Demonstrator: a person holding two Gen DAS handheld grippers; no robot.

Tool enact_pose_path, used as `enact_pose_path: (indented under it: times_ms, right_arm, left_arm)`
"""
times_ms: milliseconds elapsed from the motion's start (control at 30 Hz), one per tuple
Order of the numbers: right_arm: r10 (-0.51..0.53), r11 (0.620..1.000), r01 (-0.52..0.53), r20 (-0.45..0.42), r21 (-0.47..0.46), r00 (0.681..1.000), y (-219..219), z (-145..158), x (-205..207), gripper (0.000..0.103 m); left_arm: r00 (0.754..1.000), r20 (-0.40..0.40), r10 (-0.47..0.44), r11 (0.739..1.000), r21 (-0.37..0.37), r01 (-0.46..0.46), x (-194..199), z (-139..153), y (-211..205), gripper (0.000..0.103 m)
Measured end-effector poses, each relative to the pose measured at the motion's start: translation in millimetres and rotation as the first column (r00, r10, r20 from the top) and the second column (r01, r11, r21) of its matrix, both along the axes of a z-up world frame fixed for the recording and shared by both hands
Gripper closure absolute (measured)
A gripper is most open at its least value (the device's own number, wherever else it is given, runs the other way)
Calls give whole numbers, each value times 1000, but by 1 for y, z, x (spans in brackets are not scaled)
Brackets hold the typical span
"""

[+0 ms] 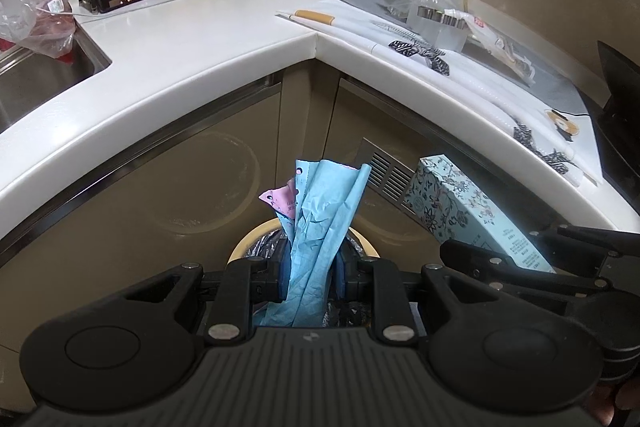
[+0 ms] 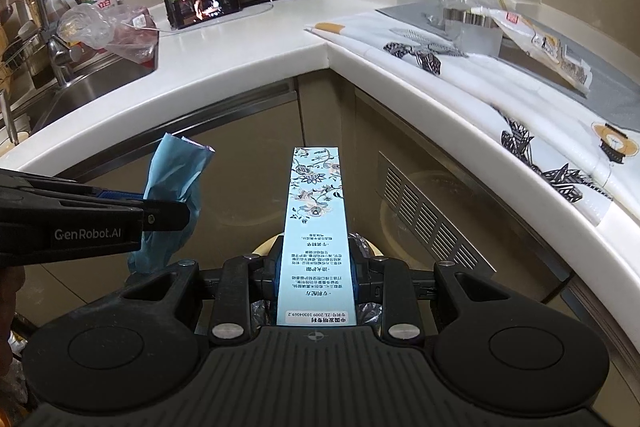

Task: Collect trash
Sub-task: 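Carry the glove and box down toward the trash bin with both tools, then open both tools over the bin to drop the glove and box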

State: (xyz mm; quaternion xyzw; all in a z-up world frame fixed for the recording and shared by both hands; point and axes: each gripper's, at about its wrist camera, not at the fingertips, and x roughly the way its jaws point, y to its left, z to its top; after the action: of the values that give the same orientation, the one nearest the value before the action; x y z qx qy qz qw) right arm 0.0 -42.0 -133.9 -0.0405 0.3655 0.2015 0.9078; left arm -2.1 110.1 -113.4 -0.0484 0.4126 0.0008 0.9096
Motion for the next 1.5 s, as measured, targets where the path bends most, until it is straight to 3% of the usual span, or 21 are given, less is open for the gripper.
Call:
enact_pose_path:
  times_ms: [433, 767, 933, 1267, 1500]
  right_arm:
    - [-31, 999, 30, -100, -13, 995, 10, -62, 55, 72]
    - [-53, 997, 43, -160, -65, 986, 19, -121, 94, 72]
    - [-68, 995, 54, -184, -83, 981, 21, -141, 109, 72]
    - [-83, 992, 58, -233, -112, 969, 30, -173, 135, 72]
    - [-94, 991, 67, -252, -115, 963, 36, -178, 139, 72]
  left_arm:
    - [994, -110, 4, 1000, -11, -5, 58, -55, 8, 79]
    - [968, -250, 26, 999, -18, -31, 111, -121, 12, 79]
    - [961, -275, 25, 1000, -8, -28, 127, -141, 13, 79]
    - [944, -328, 28, 1000, 17, -24, 148, -171, 12, 79]
    - [938, -346, 25, 1000, 24, -18, 157, -183, 11, 77]
